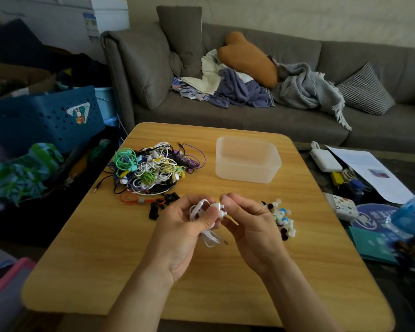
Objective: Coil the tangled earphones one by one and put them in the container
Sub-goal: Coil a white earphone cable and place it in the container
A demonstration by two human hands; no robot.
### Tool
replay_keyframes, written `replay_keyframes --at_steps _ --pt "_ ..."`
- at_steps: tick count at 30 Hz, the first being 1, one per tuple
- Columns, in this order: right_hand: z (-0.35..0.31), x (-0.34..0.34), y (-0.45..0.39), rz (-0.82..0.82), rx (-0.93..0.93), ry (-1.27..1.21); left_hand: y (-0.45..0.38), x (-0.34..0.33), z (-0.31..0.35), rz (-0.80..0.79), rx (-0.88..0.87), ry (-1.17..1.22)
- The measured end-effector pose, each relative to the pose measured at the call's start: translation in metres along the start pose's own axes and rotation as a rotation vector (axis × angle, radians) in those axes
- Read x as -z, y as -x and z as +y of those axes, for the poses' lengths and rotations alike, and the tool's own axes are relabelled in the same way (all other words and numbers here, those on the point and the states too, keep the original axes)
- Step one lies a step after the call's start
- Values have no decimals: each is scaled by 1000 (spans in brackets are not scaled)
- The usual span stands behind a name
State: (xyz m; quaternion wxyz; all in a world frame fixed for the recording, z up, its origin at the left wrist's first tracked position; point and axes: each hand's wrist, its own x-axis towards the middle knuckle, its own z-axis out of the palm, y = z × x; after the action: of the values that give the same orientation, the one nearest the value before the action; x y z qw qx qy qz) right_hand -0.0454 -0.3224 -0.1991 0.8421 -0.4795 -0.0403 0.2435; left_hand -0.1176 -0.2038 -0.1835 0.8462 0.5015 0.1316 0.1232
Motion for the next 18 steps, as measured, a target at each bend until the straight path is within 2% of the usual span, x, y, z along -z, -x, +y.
replay_keyframes --at_steps 6,18 --pt "0 1 3 -71 21 18 -1 -1 -2 97 -135 -107" --pt "4 -5 6 -123 77 -55 2 -4 2 89 -255 -149"
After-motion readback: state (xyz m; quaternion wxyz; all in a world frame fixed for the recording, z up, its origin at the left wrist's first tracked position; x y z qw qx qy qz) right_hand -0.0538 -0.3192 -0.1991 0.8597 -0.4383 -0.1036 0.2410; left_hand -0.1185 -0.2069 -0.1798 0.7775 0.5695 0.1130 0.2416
